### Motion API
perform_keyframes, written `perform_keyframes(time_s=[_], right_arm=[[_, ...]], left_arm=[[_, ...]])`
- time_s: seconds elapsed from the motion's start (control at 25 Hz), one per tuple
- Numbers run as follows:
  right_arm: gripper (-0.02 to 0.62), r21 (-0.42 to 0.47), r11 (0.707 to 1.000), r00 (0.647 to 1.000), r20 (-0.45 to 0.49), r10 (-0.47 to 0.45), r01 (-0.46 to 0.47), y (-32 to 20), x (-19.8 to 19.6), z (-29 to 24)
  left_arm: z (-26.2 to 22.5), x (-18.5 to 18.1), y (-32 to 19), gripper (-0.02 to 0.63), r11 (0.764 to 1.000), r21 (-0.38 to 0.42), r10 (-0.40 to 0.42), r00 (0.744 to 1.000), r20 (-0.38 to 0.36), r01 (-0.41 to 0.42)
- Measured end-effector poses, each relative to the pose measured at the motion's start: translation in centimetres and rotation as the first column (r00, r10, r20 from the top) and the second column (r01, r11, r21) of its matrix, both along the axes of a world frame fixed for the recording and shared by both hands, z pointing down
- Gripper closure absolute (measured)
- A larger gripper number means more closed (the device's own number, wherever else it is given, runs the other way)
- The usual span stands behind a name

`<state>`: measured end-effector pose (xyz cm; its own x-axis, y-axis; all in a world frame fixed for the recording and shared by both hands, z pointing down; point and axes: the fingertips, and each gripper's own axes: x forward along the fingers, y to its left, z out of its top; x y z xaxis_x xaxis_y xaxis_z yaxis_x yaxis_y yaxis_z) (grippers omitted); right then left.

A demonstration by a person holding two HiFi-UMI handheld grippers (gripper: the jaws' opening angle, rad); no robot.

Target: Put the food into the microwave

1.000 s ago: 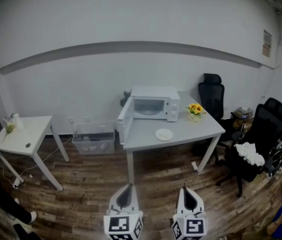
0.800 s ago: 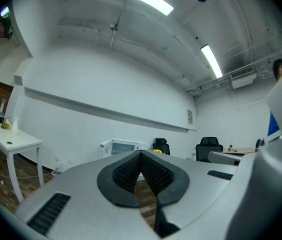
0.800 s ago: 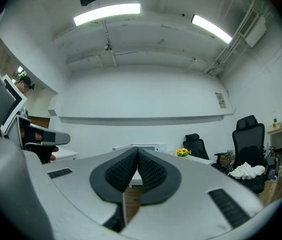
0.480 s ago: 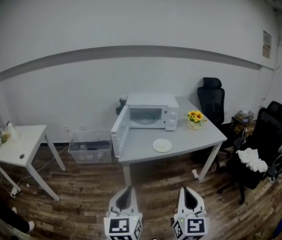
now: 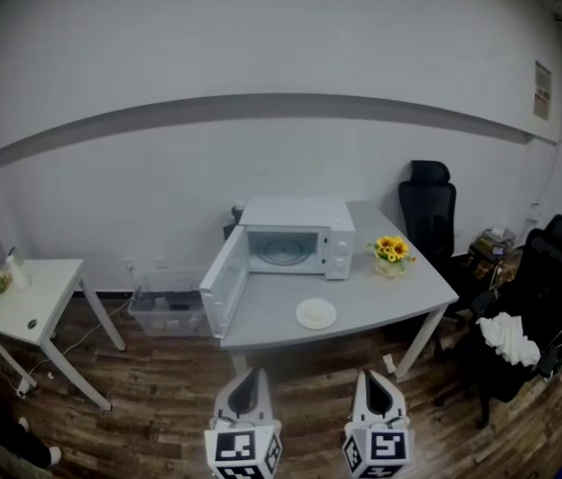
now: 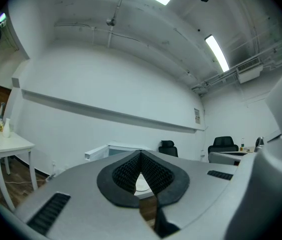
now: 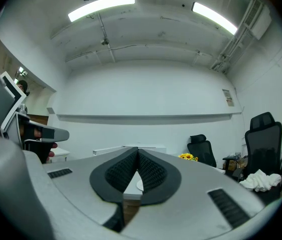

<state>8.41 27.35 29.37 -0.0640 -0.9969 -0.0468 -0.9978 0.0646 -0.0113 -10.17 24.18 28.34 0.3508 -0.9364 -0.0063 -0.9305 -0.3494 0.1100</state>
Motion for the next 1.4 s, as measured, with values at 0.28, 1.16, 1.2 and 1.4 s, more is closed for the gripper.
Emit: perform_keyframes(time_s=[0.28, 1.16, 1.2, 1.4], right_arm=[[0.578, -0.021, 0.999, 0.999, 0.014, -0.047, 0.047, -5.3, 2.5, 1.0], [0.578, -0.027, 0.995, 0.995, 0.012, -0.101, 0.101, -20.5, 3.8, 2.8], [0.579, -0.025, 0.995, 0.995, 0.014, -0.097, 0.097, -21.5, 3.8, 2.5], [0.58, -0.026, 0.996, 0.996, -0.002, -0.088, 0.087, -26.7, 4.0, 1.4]], left_arm=[[0.8, 2.4, -4.6, 0.597, 0.999, -0.011, -0.039, 0.999, 0.002, 0.039], [3.6, 3.4, -19.8, 0.597, 0.996, -0.043, -0.079, 0.997, -0.017, 0.079], [3.7, 3.6, -20.9, 0.597, 0.996, -0.044, -0.078, 0.997, -0.017, 0.077], [3.0, 4.3, -26.1, 0.597, 0.997, -0.037, -0.062, 0.998, -0.012, 0.062]])
